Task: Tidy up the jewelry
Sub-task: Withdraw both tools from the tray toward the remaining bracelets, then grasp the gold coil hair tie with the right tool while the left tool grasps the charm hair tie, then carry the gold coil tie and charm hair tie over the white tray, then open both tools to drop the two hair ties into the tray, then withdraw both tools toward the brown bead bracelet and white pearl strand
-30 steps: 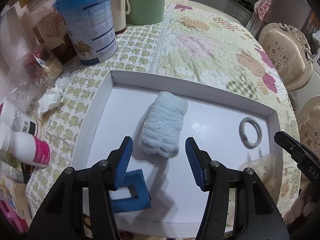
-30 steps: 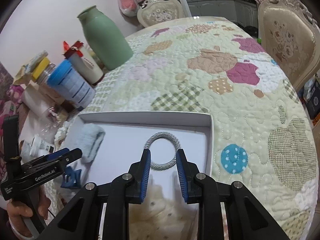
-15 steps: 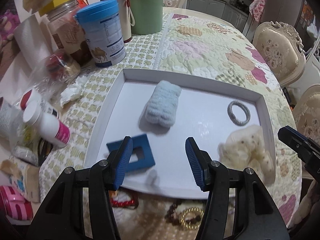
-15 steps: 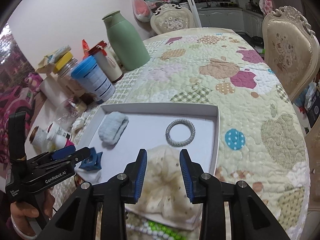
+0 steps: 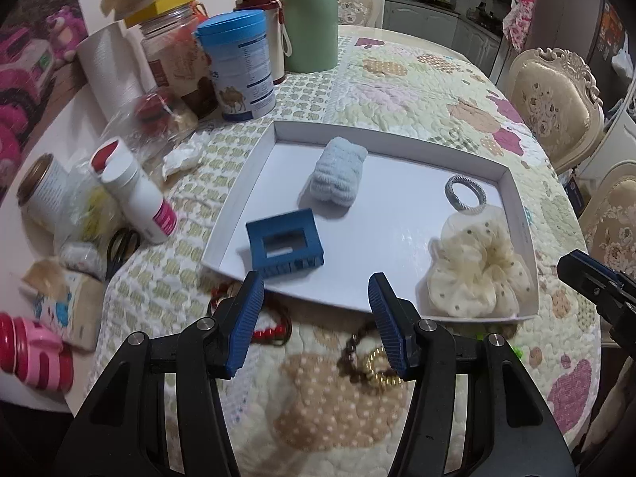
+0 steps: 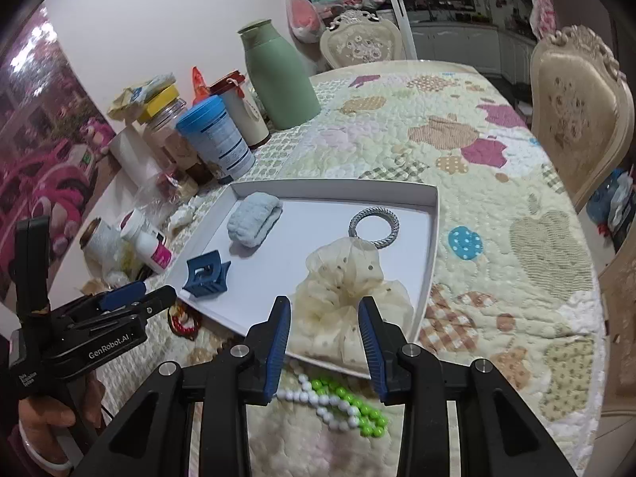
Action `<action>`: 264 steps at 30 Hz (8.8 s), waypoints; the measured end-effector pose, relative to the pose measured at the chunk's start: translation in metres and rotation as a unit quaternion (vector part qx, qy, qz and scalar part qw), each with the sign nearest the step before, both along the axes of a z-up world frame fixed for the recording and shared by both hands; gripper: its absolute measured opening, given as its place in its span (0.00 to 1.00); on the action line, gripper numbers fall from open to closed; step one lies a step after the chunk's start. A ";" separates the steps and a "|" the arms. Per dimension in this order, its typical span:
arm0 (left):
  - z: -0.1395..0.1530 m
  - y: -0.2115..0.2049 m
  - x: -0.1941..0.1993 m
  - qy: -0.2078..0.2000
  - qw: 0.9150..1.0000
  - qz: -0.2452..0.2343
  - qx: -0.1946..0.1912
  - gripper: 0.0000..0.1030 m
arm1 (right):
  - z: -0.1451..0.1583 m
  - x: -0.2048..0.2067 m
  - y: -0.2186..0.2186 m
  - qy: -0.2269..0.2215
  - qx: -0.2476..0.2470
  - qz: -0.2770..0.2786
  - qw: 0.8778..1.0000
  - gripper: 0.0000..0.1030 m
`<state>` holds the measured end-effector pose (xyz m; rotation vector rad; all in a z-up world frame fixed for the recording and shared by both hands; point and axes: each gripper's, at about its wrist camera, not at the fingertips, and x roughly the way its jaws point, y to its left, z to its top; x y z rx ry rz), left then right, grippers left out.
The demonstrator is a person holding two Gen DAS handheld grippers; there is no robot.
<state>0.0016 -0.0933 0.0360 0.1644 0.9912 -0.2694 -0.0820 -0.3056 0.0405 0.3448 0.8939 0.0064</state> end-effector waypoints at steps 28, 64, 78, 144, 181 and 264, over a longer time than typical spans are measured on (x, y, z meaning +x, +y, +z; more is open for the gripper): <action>-0.001 0.047 -0.072 0.041 0.996 0.062 -0.044 0.53 | 0.002 -0.077 0.011 0.028 -0.128 0.019 0.991 0.34; -0.051 0.126 0.007 0.134 0.976 0.134 -0.109 0.65 | -0.044 -0.046 0.069 0.033 0.003 0.151 0.988 0.34; -0.069 0.129 0.041 0.150 0.980 0.106 -0.077 0.65 | -0.076 0.018 0.139 0.035 -0.060 0.272 0.960 0.27; 0.027 0.038 0.047 0.043 0.993 -0.062 -0.093 0.29 | 0.015 0.028 0.058 -0.055 0.007 0.175 0.983 0.08; -0.017 0.009 0.175 0.071 0.994 -0.002 -0.078 0.29 | -0.027 0.138 0.027 0.000 -0.016 0.142 0.990 0.08; 0.004 -0.001 0.057 0.010 1.000 0.007 -0.025 0.50 | -0.007 0.049 0.019 0.010 -0.023 0.028 0.999 0.34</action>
